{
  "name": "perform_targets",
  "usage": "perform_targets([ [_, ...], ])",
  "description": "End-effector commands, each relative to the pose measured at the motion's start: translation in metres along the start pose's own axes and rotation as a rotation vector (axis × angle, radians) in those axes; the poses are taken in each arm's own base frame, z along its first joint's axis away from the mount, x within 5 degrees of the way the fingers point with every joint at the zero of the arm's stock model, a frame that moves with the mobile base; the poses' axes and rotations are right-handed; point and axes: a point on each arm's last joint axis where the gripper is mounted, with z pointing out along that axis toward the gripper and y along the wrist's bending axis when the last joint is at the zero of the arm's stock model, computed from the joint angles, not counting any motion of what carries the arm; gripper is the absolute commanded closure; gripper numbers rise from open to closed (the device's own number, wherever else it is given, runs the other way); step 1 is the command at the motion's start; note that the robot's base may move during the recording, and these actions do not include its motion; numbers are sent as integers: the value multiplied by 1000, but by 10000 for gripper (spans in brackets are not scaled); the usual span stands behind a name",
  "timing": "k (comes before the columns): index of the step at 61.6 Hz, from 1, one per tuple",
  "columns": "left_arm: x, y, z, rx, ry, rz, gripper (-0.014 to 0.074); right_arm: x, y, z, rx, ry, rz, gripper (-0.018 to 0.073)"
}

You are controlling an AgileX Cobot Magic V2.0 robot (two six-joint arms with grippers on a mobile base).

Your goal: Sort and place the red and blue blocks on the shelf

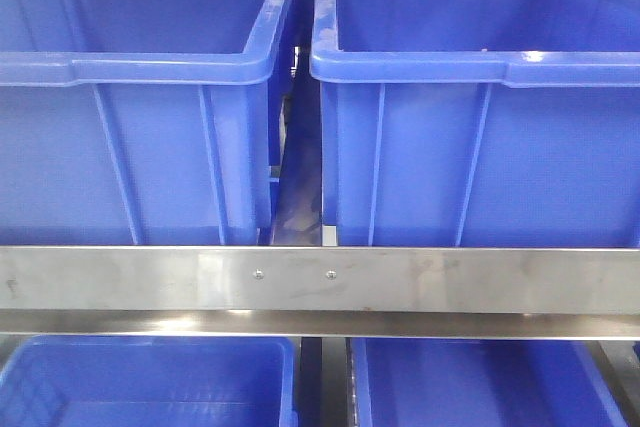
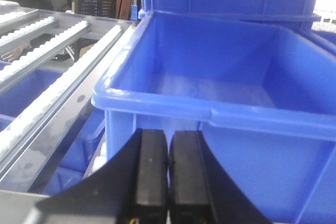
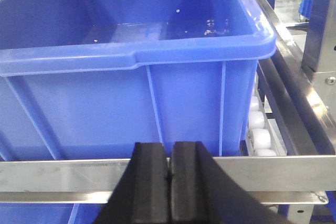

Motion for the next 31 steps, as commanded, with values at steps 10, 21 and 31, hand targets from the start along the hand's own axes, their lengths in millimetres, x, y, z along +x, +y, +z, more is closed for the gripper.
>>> perform_targets([
  [10,6,1,-1,1,-33,47,459,-15,2,-3,-11,-122,-19,490],
  [21,7,1,-1,1,-28,51,459,-15,2,-3,-11,-122,-19,490],
  [31,7,1,-1,1,-28,51,459,-15,2,-3,-11,-122,-19,490],
])
